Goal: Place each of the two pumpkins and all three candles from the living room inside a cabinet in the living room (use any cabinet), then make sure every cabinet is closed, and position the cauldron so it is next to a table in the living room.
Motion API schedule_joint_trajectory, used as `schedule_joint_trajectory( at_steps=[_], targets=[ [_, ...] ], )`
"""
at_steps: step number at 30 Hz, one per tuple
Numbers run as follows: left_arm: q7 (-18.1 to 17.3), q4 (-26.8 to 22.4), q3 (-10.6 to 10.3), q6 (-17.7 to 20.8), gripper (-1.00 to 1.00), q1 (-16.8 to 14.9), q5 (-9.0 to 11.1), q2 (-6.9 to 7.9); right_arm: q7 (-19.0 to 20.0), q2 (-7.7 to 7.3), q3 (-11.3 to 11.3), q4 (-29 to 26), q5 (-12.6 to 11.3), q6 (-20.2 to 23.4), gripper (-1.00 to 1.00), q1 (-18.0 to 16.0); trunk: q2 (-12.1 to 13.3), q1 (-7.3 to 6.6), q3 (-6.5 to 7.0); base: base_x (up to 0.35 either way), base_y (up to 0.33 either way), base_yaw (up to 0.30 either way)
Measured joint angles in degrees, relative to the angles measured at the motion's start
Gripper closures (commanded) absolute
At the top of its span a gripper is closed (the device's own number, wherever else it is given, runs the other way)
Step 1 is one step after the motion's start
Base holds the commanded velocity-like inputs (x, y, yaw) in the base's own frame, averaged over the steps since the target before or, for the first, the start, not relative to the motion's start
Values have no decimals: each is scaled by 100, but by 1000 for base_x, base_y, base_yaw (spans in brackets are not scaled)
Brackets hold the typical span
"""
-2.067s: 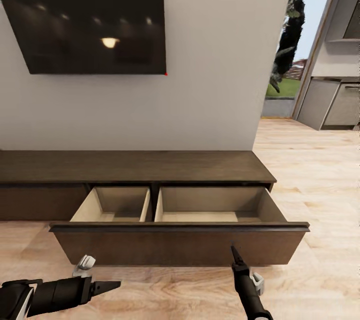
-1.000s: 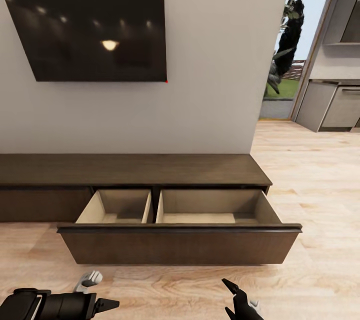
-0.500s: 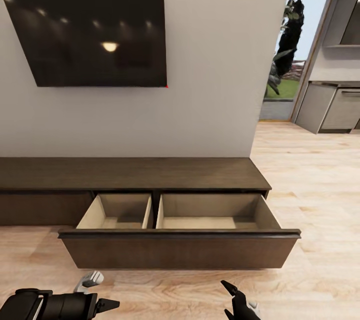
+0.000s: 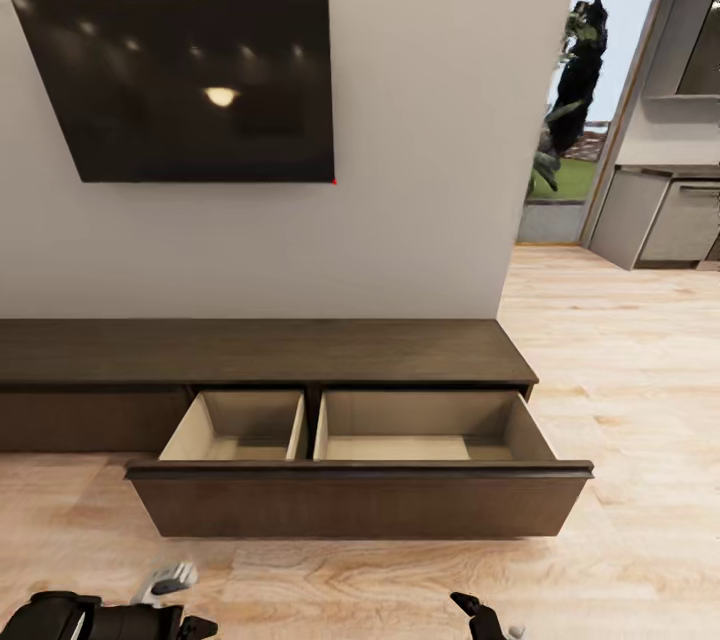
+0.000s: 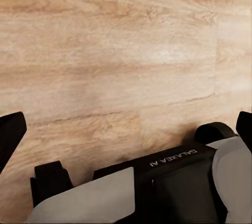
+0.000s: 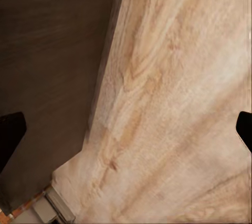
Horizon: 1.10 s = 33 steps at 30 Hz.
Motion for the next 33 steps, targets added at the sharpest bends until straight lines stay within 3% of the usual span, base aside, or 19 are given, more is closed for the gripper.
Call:
schedule_joint_trajectory(
  at_steps=[2, 5, 12, 17, 21, 24, 29, 30, 33],
  targets=[
    [46, 377, 6, -284, -100, 0, 23, 3, -3, 4, 34, -2, 15, -151, -100, 1, 80, -44, 36, -313, 0, 0],
    [136, 559, 13, -420, -100, 0, 17, -1, -8, 2, 207, -3, 17, -407, -100, 1, 200, -110, 90, -237, 0, 0],
    [870, 622, 21, -491, -100, -5, 48, -4, -88, 21, 431, -5, 22, -538, -100, 0, 481, -264, 216, -47, 0, 0],
    [1307, 628, 23, -510, -100, -1, 58, -73, -707, 54, 797, -28, 18, -550, -100, 0, 682, -374, 305, -4, 0, 0],
    [1815, 674, 24, -533, -100, -4, 54, -132, -1499, 82, 1224, -67, 16, -555, -100, 0, 842, -461, 377, 0, 0, 0],
    [2314, 703, 25, -658, -100, -4, 71, -210, -1731, 88, 1490, -75, 21, -608, -100, 0, 962, -527, 431, 0, 0, 6],
    [3444, 1085, 24, -1040, -100, -9, 98, -467, -2497, 119, 2445, -166, 18, -983, -100, 0, 1163, -637, 521, 0, 0, 195],
    [3541, 1108, 24, -1080, -100, -9, 100, -498, -2610, 132, 2539, -207, 17, -1011, -100, 0, 1203, -659, 539, 0, 0, 265],
    [4096, 1268, 22, -1387, -100, -15, 99, -670, -3326, 295, 3021, -546, 20, -1147, -100, 0, 1323, -725, 590, 0, 0, 279]
  ],
)
